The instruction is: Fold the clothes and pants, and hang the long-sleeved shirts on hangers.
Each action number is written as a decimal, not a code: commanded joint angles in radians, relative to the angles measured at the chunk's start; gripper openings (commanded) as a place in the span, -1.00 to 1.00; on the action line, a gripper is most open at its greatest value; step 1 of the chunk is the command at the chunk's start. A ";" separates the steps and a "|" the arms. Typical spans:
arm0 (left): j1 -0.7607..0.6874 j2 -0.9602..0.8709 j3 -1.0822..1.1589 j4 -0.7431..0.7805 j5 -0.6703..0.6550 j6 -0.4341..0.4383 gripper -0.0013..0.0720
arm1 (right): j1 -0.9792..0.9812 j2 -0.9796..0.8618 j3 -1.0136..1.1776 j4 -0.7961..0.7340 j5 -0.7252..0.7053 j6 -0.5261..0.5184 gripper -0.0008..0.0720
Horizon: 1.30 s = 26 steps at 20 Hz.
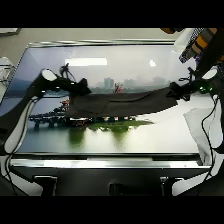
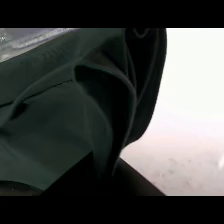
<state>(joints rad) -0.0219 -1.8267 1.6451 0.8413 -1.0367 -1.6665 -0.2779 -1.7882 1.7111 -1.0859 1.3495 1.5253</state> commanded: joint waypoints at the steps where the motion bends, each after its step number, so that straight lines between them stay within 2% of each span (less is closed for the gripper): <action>1: -0.193 -0.084 0.000 -0.106 0.162 -0.090 -0.91 | 0.001 0.083 0.097 -0.111 0.129 0.093 -0.88; 5: -0.397 -0.188 0.001 -0.407 0.404 -0.089 -0.92 | 0.001 0.196 0.103 -0.159 0.178 0.122 -0.88; 7: -0.471 -0.237 0.025 -0.495 0.444 -0.088 -0.92 | 0.001 0.245 0.104 -0.169 0.210 0.121 -0.88; 11: -0.577 -0.347 0.178 -0.562 0.459 -0.090 -0.92 | 0.001 0.328 0.103 -0.187 0.227 0.121 -0.88; 15: -0.642 -0.455 0.336 -0.566 0.473 -0.189 -0.92 | 0.001 0.357 0.103 -0.187 0.221 0.121 -0.88; 18: -0.668 -0.485 0.381 -0.577 0.488 -0.208 -0.92 | 0.001 0.357 0.103 -0.187 0.194 0.121 -0.88; 20: -0.652 -0.478 0.381 -0.577 0.444 -0.200 -0.92 | 0.001 0.357 0.103 -0.186 0.168 0.121 -0.88; 23: -0.581 -0.433 0.381 -0.550 0.285 -0.156 -0.92 | 0.003 0.351 0.103 -0.138 0.139 0.124 -0.88; 24: -0.549 -0.404 0.380 -0.490 0.226 -0.176 -0.92 | 0.011 0.344 0.103 -0.100 0.133 0.143 -0.88; 26: -0.473 -0.324 0.380 -0.302 0.090 -0.288 -0.92 | 0.063 0.328 0.103 -0.077 0.114 0.174 -0.88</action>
<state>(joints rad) -0.5720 -2.2208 2.0216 0.3584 -0.7624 -1.8706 -0.2562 -1.4452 1.8133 -1.2160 1.4952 1.6646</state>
